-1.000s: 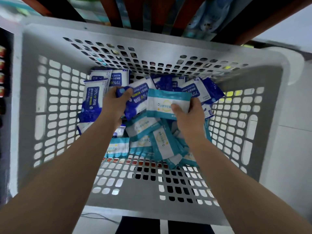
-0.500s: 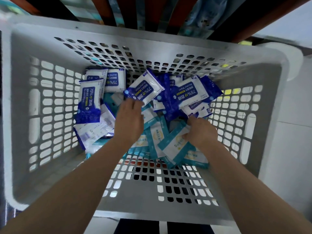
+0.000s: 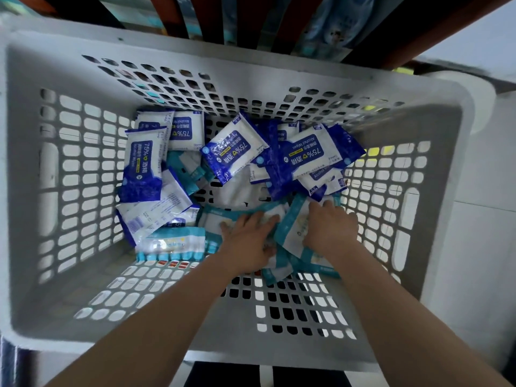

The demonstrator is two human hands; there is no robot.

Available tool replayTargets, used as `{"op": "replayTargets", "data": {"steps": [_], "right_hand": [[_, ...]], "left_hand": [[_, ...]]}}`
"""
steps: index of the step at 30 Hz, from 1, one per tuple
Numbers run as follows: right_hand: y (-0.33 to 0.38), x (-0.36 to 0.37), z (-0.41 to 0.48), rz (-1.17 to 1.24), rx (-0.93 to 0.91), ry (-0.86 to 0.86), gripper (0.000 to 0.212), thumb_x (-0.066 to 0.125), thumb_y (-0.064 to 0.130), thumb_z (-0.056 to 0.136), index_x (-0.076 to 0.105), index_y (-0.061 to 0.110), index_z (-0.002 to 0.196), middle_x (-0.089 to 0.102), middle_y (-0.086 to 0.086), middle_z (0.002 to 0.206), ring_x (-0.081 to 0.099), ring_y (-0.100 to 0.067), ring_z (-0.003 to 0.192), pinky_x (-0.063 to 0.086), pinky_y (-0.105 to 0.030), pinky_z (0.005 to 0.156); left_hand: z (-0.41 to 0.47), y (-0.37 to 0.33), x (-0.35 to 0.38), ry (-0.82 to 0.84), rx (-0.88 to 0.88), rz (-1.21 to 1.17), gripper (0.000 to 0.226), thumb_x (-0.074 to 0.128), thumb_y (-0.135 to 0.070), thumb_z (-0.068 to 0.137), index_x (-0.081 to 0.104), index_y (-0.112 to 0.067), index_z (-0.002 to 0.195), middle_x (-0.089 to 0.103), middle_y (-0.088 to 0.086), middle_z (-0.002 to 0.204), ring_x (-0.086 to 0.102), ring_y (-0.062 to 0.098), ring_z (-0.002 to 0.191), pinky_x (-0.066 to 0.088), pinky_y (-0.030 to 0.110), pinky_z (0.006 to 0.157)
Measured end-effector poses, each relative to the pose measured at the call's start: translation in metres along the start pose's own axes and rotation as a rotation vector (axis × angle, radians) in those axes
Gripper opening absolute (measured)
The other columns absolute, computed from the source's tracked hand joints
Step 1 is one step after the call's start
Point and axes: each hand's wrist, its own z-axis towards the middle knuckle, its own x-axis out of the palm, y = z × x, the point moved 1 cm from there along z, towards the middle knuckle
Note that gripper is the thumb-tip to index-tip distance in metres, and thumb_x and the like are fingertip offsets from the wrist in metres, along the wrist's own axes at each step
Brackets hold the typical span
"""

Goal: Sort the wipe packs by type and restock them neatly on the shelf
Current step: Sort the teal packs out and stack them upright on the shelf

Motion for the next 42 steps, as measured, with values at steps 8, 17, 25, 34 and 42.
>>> {"op": "replayTargets", "data": {"steps": [8, 17, 25, 34, 42], "right_hand": [[0.007, -0.004, -0.002, 0.047, -0.079, -0.01, 0.047, 0.06, 0.02, 0.087, 0.035, 0.013, 0.126, 0.055, -0.008, 0.118, 0.057, -0.027, 0.107, 0.04, -0.033, 0.071], [0.065, -0.018, -0.014, 0.302, -0.331, -0.124, 0.028, 0.051, 0.032, 0.095, 0.054, 0.019, 0.12, 0.061, -0.005, 0.115, 0.059, -0.025, 0.103, 0.051, -0.035, 0.082], [0.162, -0.031, -0.005, 0.588, -0.527, -0.126, 0.05, 0.056, 0.042, 0.094, 0.046, 0.016, 0.134, 0.056, -0.006, 0.126, 0.057, -0.024, 0.112, 0.049, -0.039, 0.088], [0.202, -0.038, 0.0, 1.045, -0.395, -0.018, 0.015, 0.072, 0.016, 0.081, 0.057, 0.015, 0.083, 0.06, 0.005, 0.074, 0.055, -0.013, 0.068, 0.04, -0.026, 0.058], [0.134, -0.075, -0.014, 1.356, -0.286, -0.278, 0.012, 0.064, 0.011, 0.087, 0.055, 0.008, 0.08, 0.061, -0.006, 0.077, 0.063, -0.01, 0.074, 0.056, -0.029, 0.072]], "left_hand": [[0.0, 0.005, -0.003, 0.004, 0.05, -0.101, 0.081, 0.052, -0.041, 0.094, -0.005, -0.035, 0.151, -0.014, -0.002, 0.16, -0.009, 0.026, 0.147, 0.018, 0.065, 0.111], [-0.046, 0.059, -0.075, -0.664, 0.037, 0.043, 0.019, 0.064, -0.013, 0.084, 0.067, -0.009, 0.102, 0.058, 0.012, 0.098, 0.054, 0.033, 0.096, 0.049, 0.04, 0.071], [-0.057, 0.14, -0.091, -0.745, -0.365, 0.019, 0.066, 0.062, -0.033, 0.089, 0.035, -0.005, 0.143, 0.033, 0.024, 0.145, 0.03, 0.042, 0.132, 0.03, 0.051, 0.107], [-0.051, 0.146, -0.099, -0.762, -0.298, -0.039, 0.05, 0.051, -0.022, 0.089, 0.043, -0.006, 0.137, 0.046, 0.016, 0.138, 0.047, 0.037, 0.115, 0.039, 0.042, 0.096], [-0.07, 0.113, -0.127, -1.036, -0.147, -0.16, 0.035, 0.039, -0.014, 0.1, 0.053, -0.009, 0.131, 0.068, 0.016, 0.107, 0.064, 0.034, 0.092, 0.054, 0.044, 0.074]]}}
